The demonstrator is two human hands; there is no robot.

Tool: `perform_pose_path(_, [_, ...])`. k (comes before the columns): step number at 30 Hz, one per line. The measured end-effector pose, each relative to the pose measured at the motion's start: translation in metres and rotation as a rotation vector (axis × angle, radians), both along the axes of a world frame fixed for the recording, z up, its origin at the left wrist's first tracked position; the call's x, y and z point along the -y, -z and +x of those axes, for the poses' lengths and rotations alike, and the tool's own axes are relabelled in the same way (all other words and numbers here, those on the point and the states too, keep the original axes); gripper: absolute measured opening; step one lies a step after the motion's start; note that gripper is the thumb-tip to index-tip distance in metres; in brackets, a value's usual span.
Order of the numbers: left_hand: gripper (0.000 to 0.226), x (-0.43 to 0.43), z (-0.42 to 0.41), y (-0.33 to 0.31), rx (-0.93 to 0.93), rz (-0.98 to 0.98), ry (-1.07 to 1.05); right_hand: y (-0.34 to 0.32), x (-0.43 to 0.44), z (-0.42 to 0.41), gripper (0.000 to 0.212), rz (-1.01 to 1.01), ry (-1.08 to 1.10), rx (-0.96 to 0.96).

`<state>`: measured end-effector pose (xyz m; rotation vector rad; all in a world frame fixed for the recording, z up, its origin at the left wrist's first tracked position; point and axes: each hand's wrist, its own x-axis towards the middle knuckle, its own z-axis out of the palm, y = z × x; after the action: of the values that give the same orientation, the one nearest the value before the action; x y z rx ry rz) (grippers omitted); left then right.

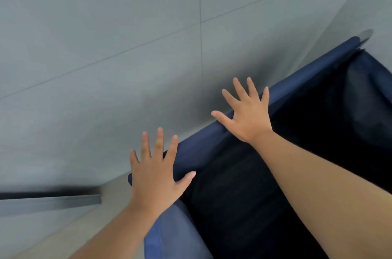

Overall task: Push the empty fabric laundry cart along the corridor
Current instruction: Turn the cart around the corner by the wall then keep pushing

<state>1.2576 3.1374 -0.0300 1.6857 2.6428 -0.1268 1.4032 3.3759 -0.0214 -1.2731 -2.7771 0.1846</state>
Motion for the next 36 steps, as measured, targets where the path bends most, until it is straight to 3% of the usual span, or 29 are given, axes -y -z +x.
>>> perform_pose_path(36, [0.099,-0.062,-0.042,-0.01,0.145,0.034,0.144,0.002,-0.049,-0.023,0.08,0.043,0.114,-0.009])
